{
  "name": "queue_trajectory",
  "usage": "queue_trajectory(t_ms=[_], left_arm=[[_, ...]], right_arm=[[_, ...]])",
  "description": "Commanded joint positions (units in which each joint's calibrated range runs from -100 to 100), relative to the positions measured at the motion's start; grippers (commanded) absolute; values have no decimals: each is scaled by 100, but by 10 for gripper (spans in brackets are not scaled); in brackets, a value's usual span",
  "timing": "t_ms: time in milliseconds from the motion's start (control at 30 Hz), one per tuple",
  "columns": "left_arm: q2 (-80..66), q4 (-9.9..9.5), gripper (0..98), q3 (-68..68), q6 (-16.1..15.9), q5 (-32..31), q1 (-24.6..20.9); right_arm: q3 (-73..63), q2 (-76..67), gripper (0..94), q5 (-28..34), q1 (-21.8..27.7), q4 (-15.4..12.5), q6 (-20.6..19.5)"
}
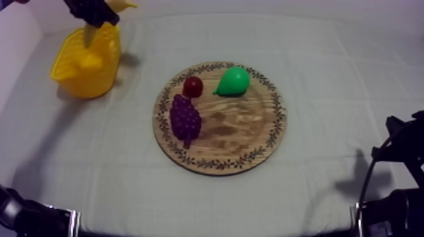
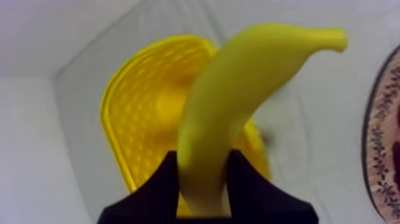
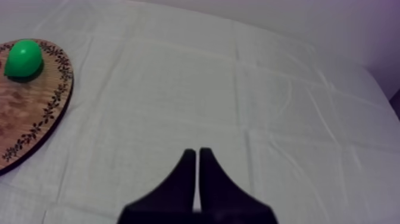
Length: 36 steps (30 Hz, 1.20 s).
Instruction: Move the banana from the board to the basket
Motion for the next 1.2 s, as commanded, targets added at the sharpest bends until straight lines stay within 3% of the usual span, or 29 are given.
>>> queue_trajectory(t_ms=[0,400,733,933,1167], left_arm=[[3,10,151,185,38,-152,-257],[383,124,150,645,283,-840,-728],[971,446,186,502,353,-1764,-986],[1233,539,210,464,308,-2135,-1052],[1317,658,338,602,121,-2464,-1085]], right_arm=[[2,-2,3,-2,-1,1,-1],[2,-2,3,-2,-1,1,-1],[2,-2,3,-2,-1,1,-1],[2,-2,3,-2,-1,1,-1],[2,-2,3,-2,-1,1,-1]])
